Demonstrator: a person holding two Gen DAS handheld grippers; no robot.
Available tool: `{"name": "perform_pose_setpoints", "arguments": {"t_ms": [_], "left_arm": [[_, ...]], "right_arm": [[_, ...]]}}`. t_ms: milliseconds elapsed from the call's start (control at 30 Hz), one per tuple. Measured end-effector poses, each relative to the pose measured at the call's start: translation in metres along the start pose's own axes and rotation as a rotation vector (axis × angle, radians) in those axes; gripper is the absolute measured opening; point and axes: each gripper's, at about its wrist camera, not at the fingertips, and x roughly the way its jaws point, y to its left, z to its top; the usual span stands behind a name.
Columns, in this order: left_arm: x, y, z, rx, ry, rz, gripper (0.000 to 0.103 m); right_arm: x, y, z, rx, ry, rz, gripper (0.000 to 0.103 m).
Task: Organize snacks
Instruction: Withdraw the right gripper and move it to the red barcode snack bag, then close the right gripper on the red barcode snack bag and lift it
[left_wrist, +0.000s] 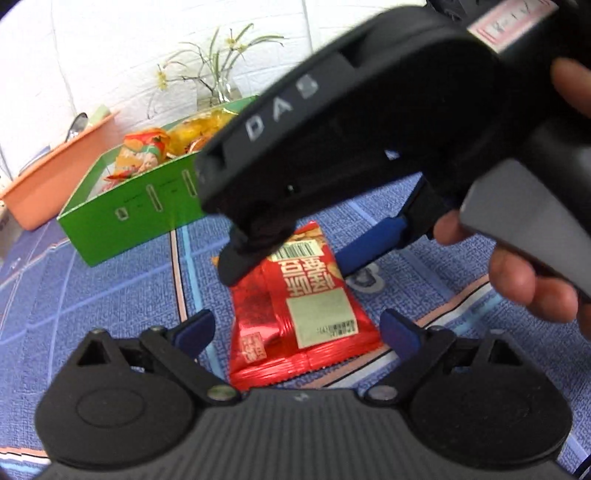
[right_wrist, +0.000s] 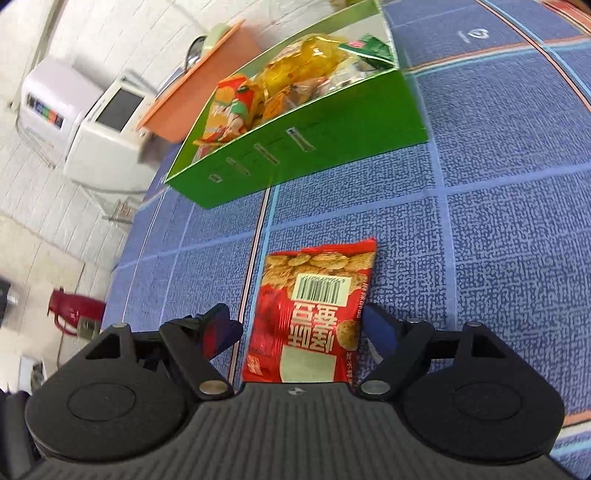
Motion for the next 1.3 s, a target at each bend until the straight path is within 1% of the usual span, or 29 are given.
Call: {"name": "perform_pose_setpoints", "arguments": {"t_ms": [100, 233, 367, 500, 567, 633, 700, 733, 833, 1033, 1133, 1300], "left_arm": [[0.0, 0.004, -0.001, -0.034, 0.0, -0.001, 0.093], [0.006, 0.008, 0.0, -0.09, -0.003, -0.015, 0.093], [0.006, 0.01, -0.006, -0.123, -0.027, -0.019, 0.093], [0.003, 0.007, -0.017, -0.133, -0.082, -0.007, 0.093], [0.003, 0.009, -0.019, -0.147, -0.086, -0.012, 0.093], [0.004, 0.013, -0.019, -0.171, -0.08, -0.033, 0.093], [0.003, 0.016, -0.018, -0.168, -0.08, -0.036, 0.093], [-0.002, 0.012, -0.021, -0.169, -0.08, -0.033, 0.093], [0.001, 0.015, -0.02, -0.17, -0.08, -0.032, 0.093], [0.003, 0.017, -0.019, -0.17, -0.079, -0.032, 0.093], [0.003, 0.017, -0.019, -0.17, -0.079, -0.032, 0.093], [0.003, 0.015, -0.02, -0.169, -0.079, -0.031, 0.093]], "right_arm": [[-0.001, 0.0, -0.006, -0.065, -0.018, 0.019, 0.103], [-0.001, -0.001, -0.013, -0.1, -0.052, 0.032, 0.103], [0.0, 0.006, -0.013, -0.126, -0.045, -0.002, 0.103], [0.008, 0.014, -0.009, -0.181, -0.025, -0.042, 0.103], [0.011, 0.013, -0.007, -0.184, -0.018, -0.047, 0.103], [0.012, 0.01, -0.005, -0.172, -0.012, -0.044, 0.103], [0.013, 0.008, -0.004, -0.169, -0.008, -0.034, 0.103], [0.014, 0.008, -0.003, -0.179, -0.007, -0.029, 0.103], [0.014, 0.009, -0.006, -0.219, -0.01, -0.018, 0.103], [0.013, 0.008, -0.005, -0.184, -0.015, -0.022, 0.103], [0.013, 0.009, -0.005, -0.149, -0.019, -0.031, 0.103], [0.017, 0.015, 0.002, -0.158, 0.014, -0.067, 0.103]]}}
